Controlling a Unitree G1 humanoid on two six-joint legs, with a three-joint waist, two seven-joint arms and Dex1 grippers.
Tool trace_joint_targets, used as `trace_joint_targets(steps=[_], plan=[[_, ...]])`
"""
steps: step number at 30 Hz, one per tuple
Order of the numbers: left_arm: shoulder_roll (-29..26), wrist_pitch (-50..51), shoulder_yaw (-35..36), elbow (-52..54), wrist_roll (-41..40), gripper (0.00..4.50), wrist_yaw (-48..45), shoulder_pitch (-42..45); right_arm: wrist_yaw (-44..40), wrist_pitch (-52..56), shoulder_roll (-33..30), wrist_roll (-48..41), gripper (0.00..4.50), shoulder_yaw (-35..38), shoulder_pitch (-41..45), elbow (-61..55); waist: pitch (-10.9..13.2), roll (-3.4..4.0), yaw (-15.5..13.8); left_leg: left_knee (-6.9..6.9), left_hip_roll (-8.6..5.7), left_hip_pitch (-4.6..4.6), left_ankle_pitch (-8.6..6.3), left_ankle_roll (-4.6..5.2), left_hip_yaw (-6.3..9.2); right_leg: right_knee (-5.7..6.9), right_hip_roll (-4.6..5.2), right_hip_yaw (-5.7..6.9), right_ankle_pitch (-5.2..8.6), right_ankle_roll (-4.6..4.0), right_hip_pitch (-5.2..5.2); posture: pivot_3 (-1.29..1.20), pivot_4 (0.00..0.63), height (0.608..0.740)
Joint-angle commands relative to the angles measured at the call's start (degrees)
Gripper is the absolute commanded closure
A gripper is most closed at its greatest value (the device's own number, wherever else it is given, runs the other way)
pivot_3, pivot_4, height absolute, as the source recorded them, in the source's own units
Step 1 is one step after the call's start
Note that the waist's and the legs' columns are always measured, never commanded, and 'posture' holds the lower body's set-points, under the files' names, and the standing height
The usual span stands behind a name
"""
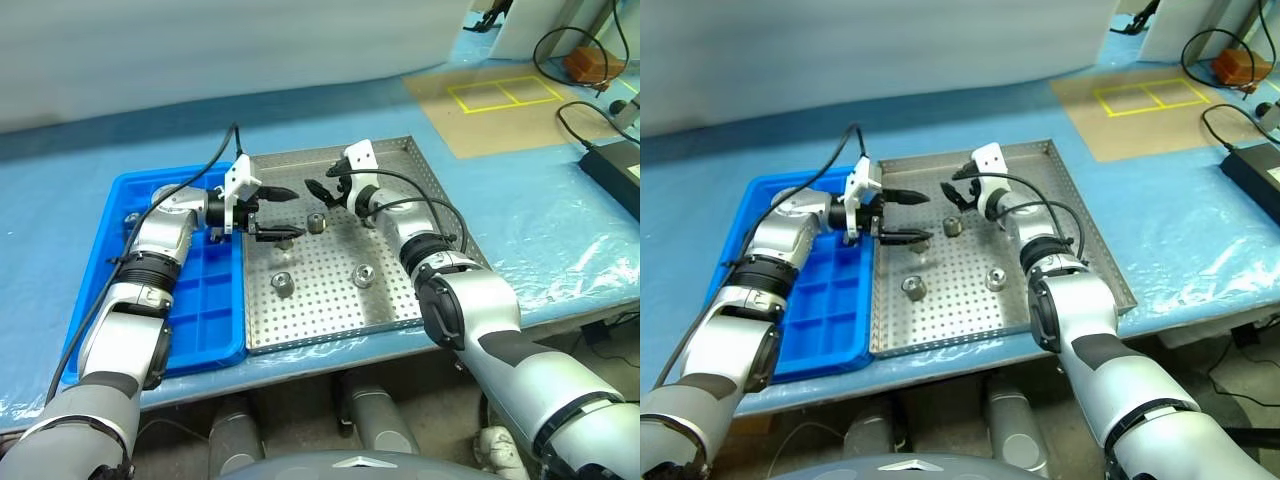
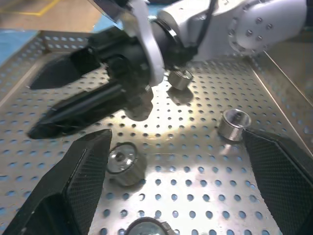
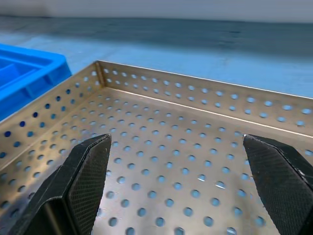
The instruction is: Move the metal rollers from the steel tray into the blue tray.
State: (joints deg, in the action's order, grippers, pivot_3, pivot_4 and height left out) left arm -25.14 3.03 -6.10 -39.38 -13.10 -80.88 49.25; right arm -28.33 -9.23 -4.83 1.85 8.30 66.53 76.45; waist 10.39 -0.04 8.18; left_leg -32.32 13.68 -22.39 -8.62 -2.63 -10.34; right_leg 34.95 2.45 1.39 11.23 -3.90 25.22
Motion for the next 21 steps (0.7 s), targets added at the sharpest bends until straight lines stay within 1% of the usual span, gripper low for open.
trace_joint_targets(steps=[1,5,10,14,19,21], plan=[[-1.2,-0.7,-1.0,-0.5,1.8,0.00,-1.5,2.7,3.5,-1.1,-0.3,0.1,0.02,0.2,1.3,-0.8,0.0,0.00,0.6,0.00,0.00,-0.01,0.00,0.00,0.01,0.00,0.00,0.01,0.00,0.00,0.00,-0.64,0.150,0.740],[-1.5,-2.4,-2.1,-2.8,4.6,0.00,-1.1,4.0,7.8,-3.2,-0.5,0.9,0.02,-0.3,1.1,-1.1,0.0,0.00,1.1,-0.06,0.00,-0.03,0.00,0.01,0.05,0.01,0.00,0.03,-0.01,0.01,-0.01,-0.64,0.150,0.740],[-1.8,-3.7,-2.0,-3.9,6.3,0.00,0.1,4.6,13.3,-5.9,-0.7,1.9,0.02,-0.9,0.7,-1.3,0.0,0.00,2.2,-0.11,-0.03,-0.07,-0.03,0.04,0.09,-0.06,0.00,0.06,-0.01,0.01,-0.06,-0.62,0.150,0.740],[-2.6,-4.2,-1.7,-4.0,7.2,0.00,1.0,4.3,11.4,-6.2,-0.3,1.0,0.02,-0.3,0.8,-1.1,0.0,0.00,2.6,-0.13,-0.03,-0.13,-0.03,0.07,0.16,-0.07,0.00,0.09,-0.01,0.02,-0.06,-0.61,0.150,0.740],[-4.9,-4.8,-1.8,-2.8,8.6,0.00,1.8,3.6,11.5,-7.1,-0.1,0.8,0.02,-0.1,0.5,-1.3,0.0,0.00,3.2,-0.17,-0.03,-0.21,0.05,0.20,0.23,-0.07,0.00,0.17,-0.01,0.02,-0.06,-0.57,0.150,0.740],[-6.1,-6.0,-2.3,-3.5,10.2,0.00,2.9,3.6,10.2,-7.2,0.2,-0.2,0.02,0.6,0.4,-1.3,0.0,0.00,3.3,-0.18,-0.03,-0.22,0.04,0.20,0.24,-0.06,0.00,0.19,-0.01,0.02,-0.06,-0.56,0.150,0.740]])
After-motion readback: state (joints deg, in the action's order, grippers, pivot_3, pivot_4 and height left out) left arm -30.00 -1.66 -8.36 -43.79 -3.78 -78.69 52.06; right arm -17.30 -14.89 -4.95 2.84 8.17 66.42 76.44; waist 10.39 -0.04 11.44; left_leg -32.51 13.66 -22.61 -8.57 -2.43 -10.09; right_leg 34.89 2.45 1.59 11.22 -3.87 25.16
